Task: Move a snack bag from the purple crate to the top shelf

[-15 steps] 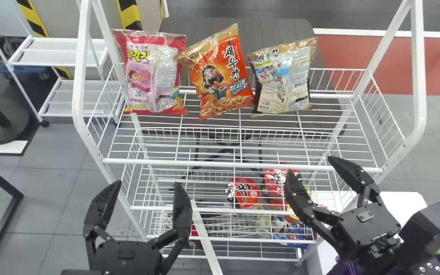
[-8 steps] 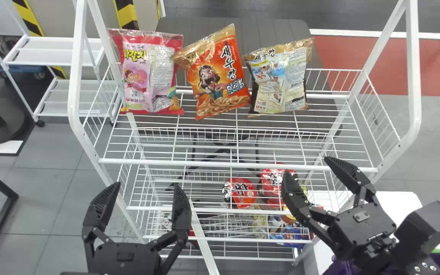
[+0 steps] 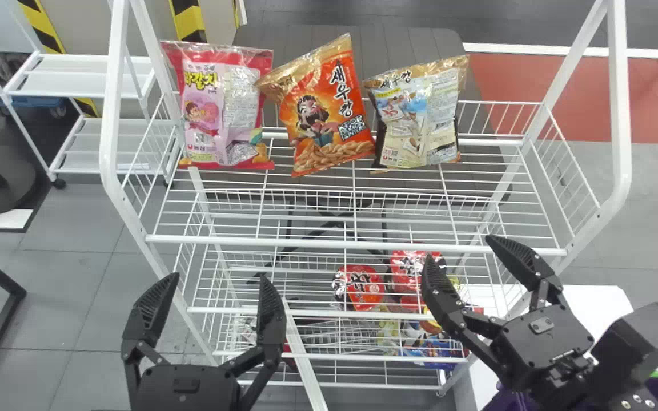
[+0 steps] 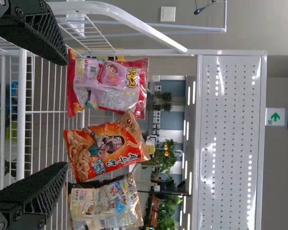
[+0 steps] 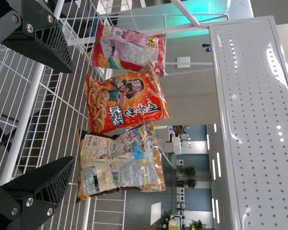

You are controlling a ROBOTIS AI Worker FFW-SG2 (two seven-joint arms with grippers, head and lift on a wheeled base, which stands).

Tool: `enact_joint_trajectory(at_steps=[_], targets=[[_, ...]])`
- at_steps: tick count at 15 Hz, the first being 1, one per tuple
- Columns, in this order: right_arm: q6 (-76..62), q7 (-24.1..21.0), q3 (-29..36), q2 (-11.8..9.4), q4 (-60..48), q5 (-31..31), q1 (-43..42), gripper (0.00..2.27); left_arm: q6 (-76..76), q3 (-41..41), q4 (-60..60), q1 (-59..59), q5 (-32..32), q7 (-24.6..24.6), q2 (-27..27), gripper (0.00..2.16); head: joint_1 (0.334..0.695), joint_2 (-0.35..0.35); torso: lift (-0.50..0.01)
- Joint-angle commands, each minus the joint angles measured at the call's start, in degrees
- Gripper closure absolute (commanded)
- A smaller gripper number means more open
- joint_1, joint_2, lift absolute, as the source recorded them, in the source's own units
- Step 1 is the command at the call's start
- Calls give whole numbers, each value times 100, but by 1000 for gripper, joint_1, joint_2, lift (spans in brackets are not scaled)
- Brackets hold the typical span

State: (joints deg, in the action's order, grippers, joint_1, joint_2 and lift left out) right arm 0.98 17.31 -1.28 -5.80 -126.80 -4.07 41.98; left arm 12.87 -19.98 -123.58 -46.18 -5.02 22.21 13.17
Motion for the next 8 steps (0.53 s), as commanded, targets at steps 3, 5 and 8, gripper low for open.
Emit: enact_joint_trajectory(at_steps=[3, 5, 8], targets=[[-14, 18, 14, -9, -56, 3, 56, 198, 0, -41, -35, -14, -25, 29, 37, 60, 695, -30, -30], [-14, 18, 14, -9, -64, 3, 65, 198, 0, -50, -35, -14, -43, 29, 37, 60, 695, -33, -38], [-14, 18, 14, -9, -64, -6, 65, 194, 0, -59, -35, -14, -69, 29, 37, 60, 695, -36, -49]])
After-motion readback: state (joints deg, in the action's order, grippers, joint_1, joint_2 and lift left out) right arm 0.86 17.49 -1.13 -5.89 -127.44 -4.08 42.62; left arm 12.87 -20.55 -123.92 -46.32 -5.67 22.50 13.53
